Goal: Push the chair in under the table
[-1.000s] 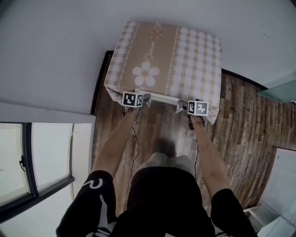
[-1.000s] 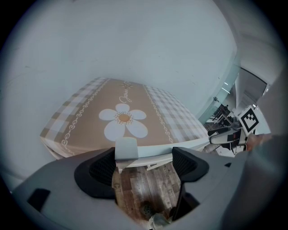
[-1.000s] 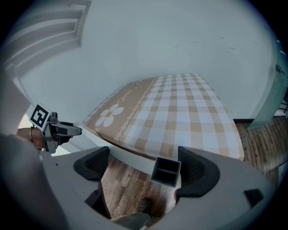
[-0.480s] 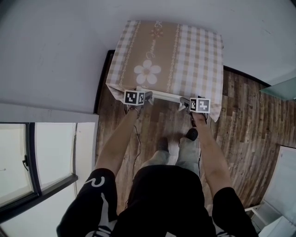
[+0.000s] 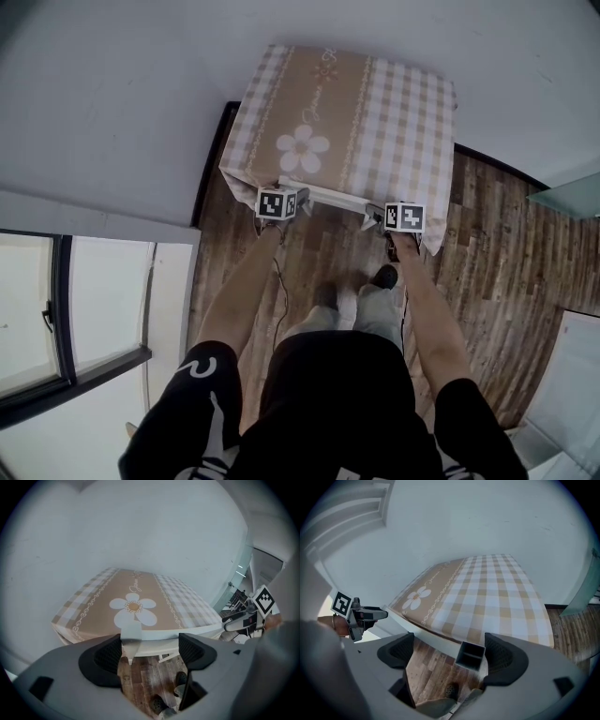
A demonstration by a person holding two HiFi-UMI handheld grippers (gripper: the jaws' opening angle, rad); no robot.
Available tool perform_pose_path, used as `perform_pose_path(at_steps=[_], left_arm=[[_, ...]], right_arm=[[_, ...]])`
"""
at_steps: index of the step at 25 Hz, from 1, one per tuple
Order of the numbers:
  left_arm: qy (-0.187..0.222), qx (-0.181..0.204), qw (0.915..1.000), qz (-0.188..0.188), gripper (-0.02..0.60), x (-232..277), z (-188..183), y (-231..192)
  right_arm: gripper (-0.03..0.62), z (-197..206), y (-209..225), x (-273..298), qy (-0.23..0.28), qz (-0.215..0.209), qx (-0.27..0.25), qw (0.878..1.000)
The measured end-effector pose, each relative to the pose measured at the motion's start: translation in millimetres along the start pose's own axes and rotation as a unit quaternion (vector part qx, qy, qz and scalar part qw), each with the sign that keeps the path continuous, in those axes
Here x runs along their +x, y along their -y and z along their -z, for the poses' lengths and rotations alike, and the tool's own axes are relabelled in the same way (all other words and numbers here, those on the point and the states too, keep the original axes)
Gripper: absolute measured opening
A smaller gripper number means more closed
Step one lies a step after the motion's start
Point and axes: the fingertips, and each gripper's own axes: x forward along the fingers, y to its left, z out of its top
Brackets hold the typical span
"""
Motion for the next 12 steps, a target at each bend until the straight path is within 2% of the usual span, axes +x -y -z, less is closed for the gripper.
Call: perform_pose_path(at_steps=[6, 12], left_arm=[[0.029, -0.007, 0.9995, -0.006, 0.402, -17, -9, 1], [0.096, -0.009, 0.9953, -0.004, 0.402, -49, -36, 14]], right_arm=[[0.48, 2, -2, -19, 0.023, 0.001, 0.004, 1.0], [0.448, -14, -5, -52, 0.079, 0.014, 0.007, 0.997]])
